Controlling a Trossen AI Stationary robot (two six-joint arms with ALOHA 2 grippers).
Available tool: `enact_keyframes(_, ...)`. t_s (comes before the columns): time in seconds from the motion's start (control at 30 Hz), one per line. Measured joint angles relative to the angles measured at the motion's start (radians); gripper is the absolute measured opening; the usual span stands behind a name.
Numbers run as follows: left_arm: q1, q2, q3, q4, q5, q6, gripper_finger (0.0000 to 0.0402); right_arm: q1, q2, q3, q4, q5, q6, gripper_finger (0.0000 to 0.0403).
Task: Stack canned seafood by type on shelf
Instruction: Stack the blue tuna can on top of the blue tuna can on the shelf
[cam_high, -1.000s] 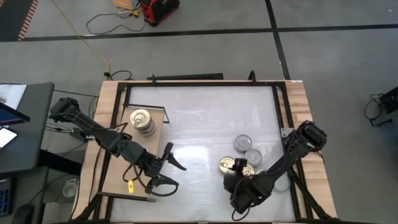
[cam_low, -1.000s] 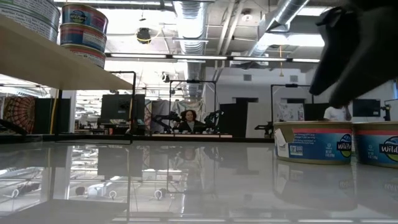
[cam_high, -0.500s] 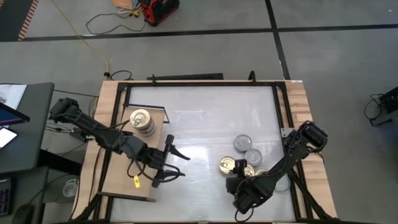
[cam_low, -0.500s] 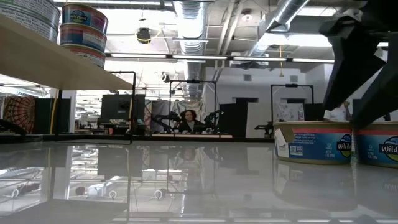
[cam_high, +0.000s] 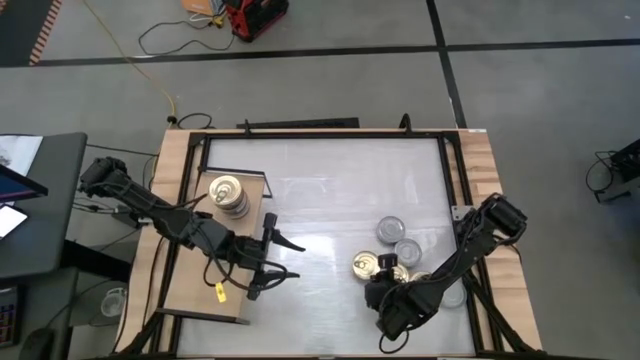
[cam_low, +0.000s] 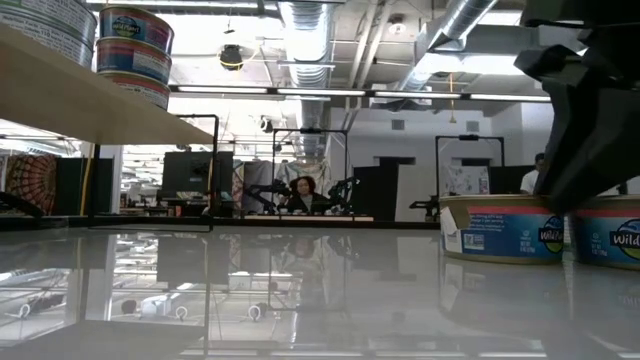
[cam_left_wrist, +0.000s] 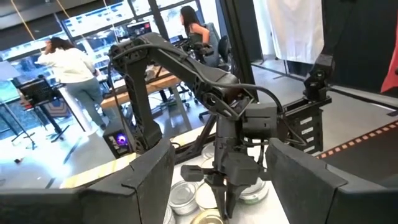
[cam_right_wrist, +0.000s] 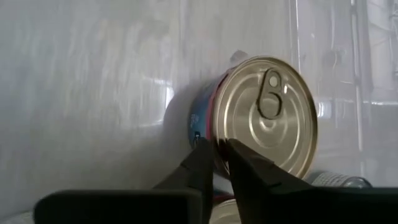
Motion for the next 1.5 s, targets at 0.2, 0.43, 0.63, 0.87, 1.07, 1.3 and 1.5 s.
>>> enact_keyframes(0.2,0.000,0.000,0.000,-0.001,0.000,0.000,0.0240,-0.011,0.000,0.000,0.061,-0.025,-0.067,0.0053)
enact_keyframes(0.43,0.000,0.000,0.000,-0.002,0.000,-0.003,0.0240,-0.028,-0.002,0.001,0.109,-0.046,-0.102,0.0030)
enact_keyframes(0.63,0.000,0.000,0.000,-0.004,0.000,-0.005,0.0240,-0.029,-0.002,0.001,0.132,-0.057,-0.111,0.0027)
enact_keyframes(0.87,0.000,0.000,0.000,-0.004,0.002,-0.005,0.0240,-0.029,-0.002,0.001,0.151,-0.079,-0.121,0.0027)
enact_keyframes(1.07,0.000,0.000,0.000,-0.004,0.002,-0.010,0.0240,-0.021,0.039,0.004,0.164,-0.068,-0.121,0.0027)
enact_keyframes(1.3,0.000,0.000,0.000,-0.012,0.003,-0.010,0.0240,-0.007,0.074,0.031,0.145,-0.006,-0.121,0.0027)
enact_keyframes(1.5,0.000,0.000,0.000,-0.013,0.003,-0.010,0.0240,0.003,0.078,0.074,0.146,-0.010,-0.162,0.0027)
